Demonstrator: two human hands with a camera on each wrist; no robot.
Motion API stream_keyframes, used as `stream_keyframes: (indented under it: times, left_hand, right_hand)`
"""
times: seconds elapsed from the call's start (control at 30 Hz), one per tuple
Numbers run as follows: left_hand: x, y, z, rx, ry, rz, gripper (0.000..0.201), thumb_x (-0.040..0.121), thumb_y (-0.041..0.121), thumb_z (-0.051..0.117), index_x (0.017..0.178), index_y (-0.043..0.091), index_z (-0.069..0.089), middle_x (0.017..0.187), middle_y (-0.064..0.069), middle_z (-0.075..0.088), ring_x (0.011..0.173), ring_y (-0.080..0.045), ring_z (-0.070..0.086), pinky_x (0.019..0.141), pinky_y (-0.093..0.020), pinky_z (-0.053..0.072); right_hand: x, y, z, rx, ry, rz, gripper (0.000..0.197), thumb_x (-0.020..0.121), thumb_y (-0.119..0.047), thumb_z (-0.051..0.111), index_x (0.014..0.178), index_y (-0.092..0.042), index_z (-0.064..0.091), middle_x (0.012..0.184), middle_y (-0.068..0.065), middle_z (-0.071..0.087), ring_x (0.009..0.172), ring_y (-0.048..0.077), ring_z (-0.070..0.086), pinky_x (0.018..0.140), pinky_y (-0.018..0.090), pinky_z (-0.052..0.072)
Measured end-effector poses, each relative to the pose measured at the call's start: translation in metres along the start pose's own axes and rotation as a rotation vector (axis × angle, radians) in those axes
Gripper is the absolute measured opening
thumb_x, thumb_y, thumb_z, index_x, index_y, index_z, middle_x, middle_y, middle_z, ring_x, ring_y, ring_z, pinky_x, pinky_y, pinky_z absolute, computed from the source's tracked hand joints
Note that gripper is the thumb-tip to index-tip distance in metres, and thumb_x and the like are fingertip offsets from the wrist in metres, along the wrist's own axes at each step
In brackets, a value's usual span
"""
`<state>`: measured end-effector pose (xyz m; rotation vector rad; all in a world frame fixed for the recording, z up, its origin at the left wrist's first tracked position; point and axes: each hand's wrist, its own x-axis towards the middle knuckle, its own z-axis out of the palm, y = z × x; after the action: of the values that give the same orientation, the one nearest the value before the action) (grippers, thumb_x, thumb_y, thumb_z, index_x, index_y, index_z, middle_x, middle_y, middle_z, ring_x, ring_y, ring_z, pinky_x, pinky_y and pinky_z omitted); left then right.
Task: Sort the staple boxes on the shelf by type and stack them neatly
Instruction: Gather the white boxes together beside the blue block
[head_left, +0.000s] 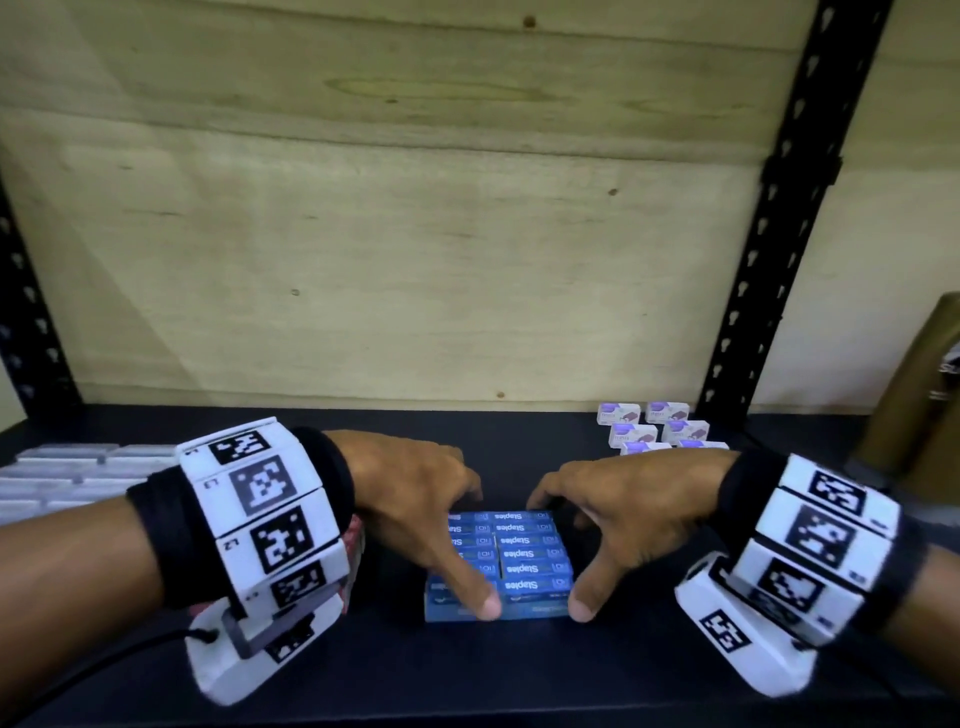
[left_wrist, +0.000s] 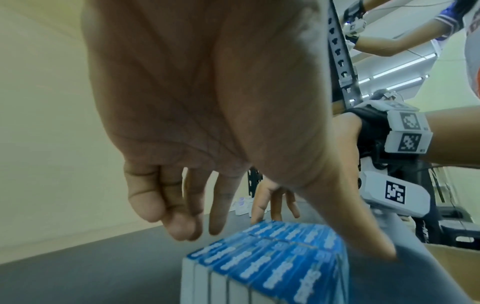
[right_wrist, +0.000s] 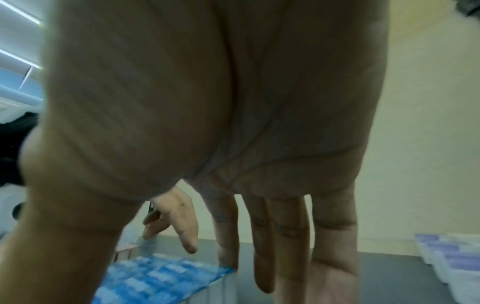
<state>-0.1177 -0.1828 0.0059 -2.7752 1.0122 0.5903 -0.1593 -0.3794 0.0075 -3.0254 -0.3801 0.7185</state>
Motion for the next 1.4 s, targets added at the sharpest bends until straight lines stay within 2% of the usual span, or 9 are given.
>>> stream_keyframes:
  times: [0.13,0.3,0.37,0.47,0.67,0.87,1.07,1.23,1.4]
  left_hand:
    - [0.017,0.014,-0.011,0.011,0.140,0.054,0.099,0.069,0.082,0.059,0.147,0.025,0.038,0.143,0.008,0.040,0.129,-0.015,0.043,0.109,-0.036,0.038]
    - [0.056,0.042,-0.031,0.098,0.253,0.138,0.067,0.080,0.070,0.060,0.131,0.026,0.054,0.128,0.005,0.055,0.119,-0.019,0.051,0.099,-0.037,0.045]
    - [0.074,0.053,-0.038,0.120,0.272,0.157,0.059,0.081,0.068,0.061,0.125,0.028,0.057,0.124,0.005,0.058,0.114,-0.020,0.054,0.095,-0.039,0.047]
    - [0.101,0.070,-0.049,0.142,0.292,0.177,0.053,0.082,0.065,0.063,0.121,0.029,0.059,0.121,0.004,0.060,0.111,-0.021,0.057,0.088,-0.036,0.049]
    - [0.145,0.092,-0.063,0.209,0.327,0.183,0.051,0.084,0.057,0.066,0.121,0.023,0.060,0.114,0.001,0.061,0.103,-0.024,0.060,0.072,-0.031,0.044]
    - [0.171,0.102,-0.073,0.260,0.264,0.132,0.055,0.084,0.053,0.069,0.124,0.017,0.061,0.119,-0.004,0.061,0.102,-0.026,0.062,0.071,-0.032,0.045]
    - [0.181,0.107,-0.072,0.279,0.237,0.129,0.037,0.091,0.040,0.066,0.117,0.013,0.064,0.114,-0.006,0.060,0.089,-0.025,0.059,0.067,-0.031,0.043]
    - [0.178,0.112,-0.076,0.285,0.205,0.121,0.022,0.092,0.030,0.066,0.104,0.012,0.067,0.098,-0.003,0.052,0.080,-0.020,0.052,0.059,-0.028,0.039]
    - [0.157,0.114,-0.074,0.228,0.126,0.171,0.026,0.091,0.034,0.064,0.108,0.014,0.069,0.100,0.001,0.061,0.077,-0.014,0.049,0.058,-0.024,0.040]
  right_hand:
    - [-0.020,0.030,-0.008,0.022,0.038,0.092,0.084,0.069,-0.055,0.083,0.139,-0.045,0.037,0.117,-0.019,0.054,0.110,0.005,0.056,0.092,0.023,0.044]
    - [-0.035,0.090,-0.019,0.017,0.177,0.275,0.048,0.080,-0.053,0.075,0.122,-0.042,0.054,0.108,-0.020,0.057,0.094,0.001,0.053,0.080,0.019,0.041]
    - [-0.033,0.114,-0.021,-0.075,0.223,0.355,0.042,0.083,-0.046,0.074,0.120,-0.035,0.057,0.117,-0.012,0.058,0.094,0.007,0.051,0.080,0.022,0.041]
    - [-0.029,0.134,-0.022,-0.151,0.208,0.443,0.040,0.087,-0.036,0.071,0.123,-0.028,0.056,0.110,-0.009,0.052,0.097,0.011,0.047,0.078,0.023,0.037]
    - [-0.008,0.155,-0.016,-0.102,0.208,0.486,0.045,0.088,-0.029,0.071,0.130,-0.025,0.055,0.131,-0.002,0.057,0.116,0.019,0.055,0.080,0.023,0.038]
    - [0.022,0.167,-0.014,-0.116,0.224,0.501,0.041,0.084,-0.027,0.073,0.122,-0.018,0.059,0.123,0.005,0.062,0.108,0.025,0.061,0.091,0.035,0.052]
    - [0.034,0.172,-0.014,-0.125,0.208,0.471,0.032,0.089,-0.021,0.065,0.121,-0.016,0.063,0.122,0.004,0.064,0.110,0.025,0.062,0.085,0.028,0.048]
    - [0.034,0.170,-0.014,-0.102,0.167,0.484,0.013,0.091,-0.013,0.060,0.102,-0.009,0.064,0.080,0.002,0.060,0.078,0.022,0.059,0.056,0.023,0.042]
    - [0.013,0.155,-0.010,-0.085,0.106,0.444,0.022,0.093,-0.017,0.058,0.110,-0.006,0.067,0.092,0.005,0.067,0.060,0.014,0.053,0.058,0.026,0.044]
